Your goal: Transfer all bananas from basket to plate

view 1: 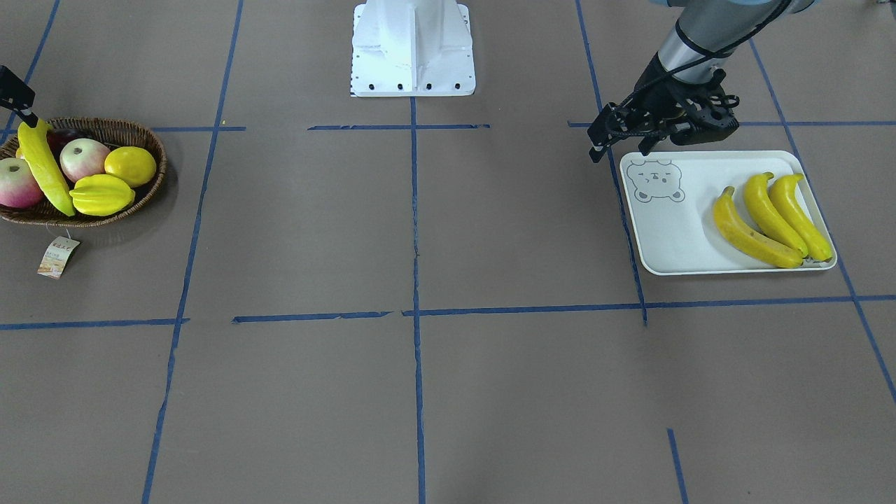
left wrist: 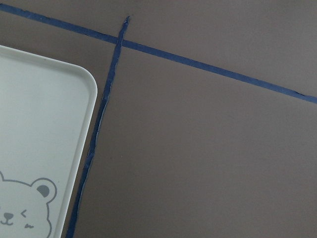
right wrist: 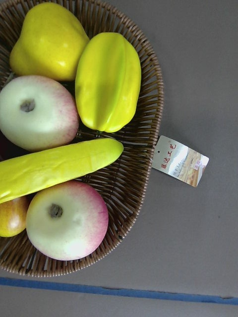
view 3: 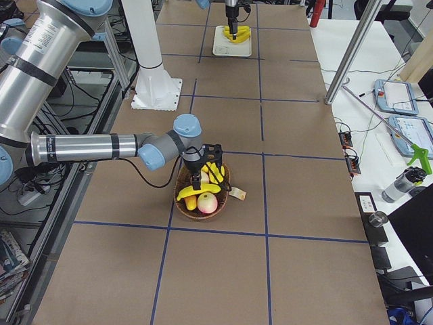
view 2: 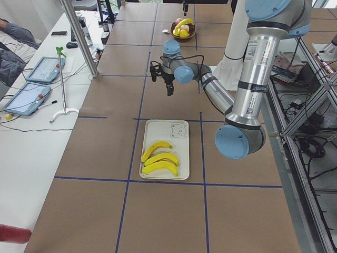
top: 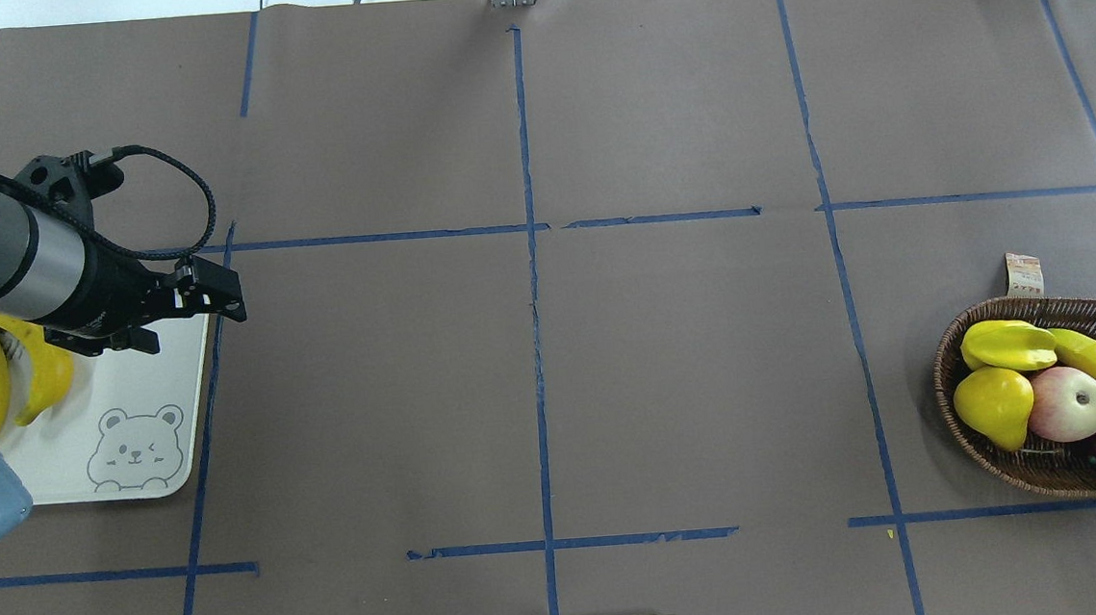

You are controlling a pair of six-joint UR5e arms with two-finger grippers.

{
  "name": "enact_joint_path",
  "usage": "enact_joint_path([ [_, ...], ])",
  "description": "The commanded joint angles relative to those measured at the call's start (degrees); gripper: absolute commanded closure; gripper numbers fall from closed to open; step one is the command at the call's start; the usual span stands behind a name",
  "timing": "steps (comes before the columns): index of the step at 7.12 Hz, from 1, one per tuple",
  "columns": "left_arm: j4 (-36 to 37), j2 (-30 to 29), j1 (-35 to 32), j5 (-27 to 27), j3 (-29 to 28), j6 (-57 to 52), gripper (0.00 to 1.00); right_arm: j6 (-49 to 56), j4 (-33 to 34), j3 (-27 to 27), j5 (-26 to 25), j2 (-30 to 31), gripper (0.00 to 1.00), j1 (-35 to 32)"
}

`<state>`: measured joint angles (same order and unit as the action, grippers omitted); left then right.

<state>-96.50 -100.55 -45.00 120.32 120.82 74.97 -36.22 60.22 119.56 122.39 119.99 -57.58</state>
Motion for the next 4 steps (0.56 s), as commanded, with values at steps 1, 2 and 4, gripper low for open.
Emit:
enact_joint_path([
  [1, 0.00, -0.09, 0.09, 0.00, -0.23, 0.00, 0.00, -0.25, -2.12, -0.03, -6.42, 1.55, 0.03, 7.43],
  [2, 0.00, 0.00, 0.27, 0.00, -0.23, 0.00, 0.00, 0.79, -2.22, -0.12, -7.42, 1.73, 0.03, 9.13],
  [4, 0.00, 0.00, 0.44, 0.00, -0.32, 0.00, 0.00, 5.98, -2.22, -0.29, -7.34, 2.79, 0.05, 9.15],
])
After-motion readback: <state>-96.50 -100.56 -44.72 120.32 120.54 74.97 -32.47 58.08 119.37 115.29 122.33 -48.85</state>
